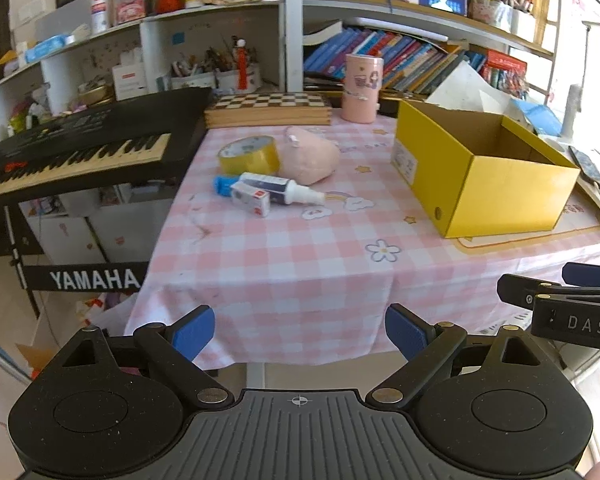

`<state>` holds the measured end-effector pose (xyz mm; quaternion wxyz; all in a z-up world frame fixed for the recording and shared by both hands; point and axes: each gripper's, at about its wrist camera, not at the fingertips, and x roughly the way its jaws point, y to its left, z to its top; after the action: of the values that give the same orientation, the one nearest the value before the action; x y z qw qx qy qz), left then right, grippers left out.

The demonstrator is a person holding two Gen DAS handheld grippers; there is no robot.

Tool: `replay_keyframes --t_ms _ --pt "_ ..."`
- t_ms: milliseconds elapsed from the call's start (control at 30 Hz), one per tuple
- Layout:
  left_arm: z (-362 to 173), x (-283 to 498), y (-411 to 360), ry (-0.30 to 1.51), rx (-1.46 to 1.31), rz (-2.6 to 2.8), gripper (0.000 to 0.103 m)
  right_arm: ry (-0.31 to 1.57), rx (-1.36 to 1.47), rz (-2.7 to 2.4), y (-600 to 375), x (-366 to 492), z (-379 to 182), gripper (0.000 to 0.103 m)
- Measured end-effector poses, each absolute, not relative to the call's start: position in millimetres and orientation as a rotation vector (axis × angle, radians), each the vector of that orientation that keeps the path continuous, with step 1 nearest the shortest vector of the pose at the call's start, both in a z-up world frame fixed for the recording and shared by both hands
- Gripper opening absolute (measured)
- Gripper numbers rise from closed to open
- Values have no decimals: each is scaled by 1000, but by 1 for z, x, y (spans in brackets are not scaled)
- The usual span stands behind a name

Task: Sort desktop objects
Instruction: 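Withdraw both tools from the box back toward the table objects, then lower the left tool onto the small white-red box and close it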

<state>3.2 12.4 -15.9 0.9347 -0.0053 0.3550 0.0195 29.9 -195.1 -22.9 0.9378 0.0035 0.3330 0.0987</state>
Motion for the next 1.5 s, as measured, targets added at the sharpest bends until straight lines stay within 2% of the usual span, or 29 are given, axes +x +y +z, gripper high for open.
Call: replay_keyframes --t_ms 700,1367,1433,1500 --pt "-9 -14 54 679 -66 133 94 652 -65 314 -148 28 -14 81" --pt "-16 31 69 699 -89 178 94 656 -104 404 -122 74 -17 80" --pt "-18 40 71 707 -98 182 94 653 -108 416 -119 84 -17 80" --pt "-20 51 71 714 -115 175 94 651 -113 422 -117 95 -16 72"
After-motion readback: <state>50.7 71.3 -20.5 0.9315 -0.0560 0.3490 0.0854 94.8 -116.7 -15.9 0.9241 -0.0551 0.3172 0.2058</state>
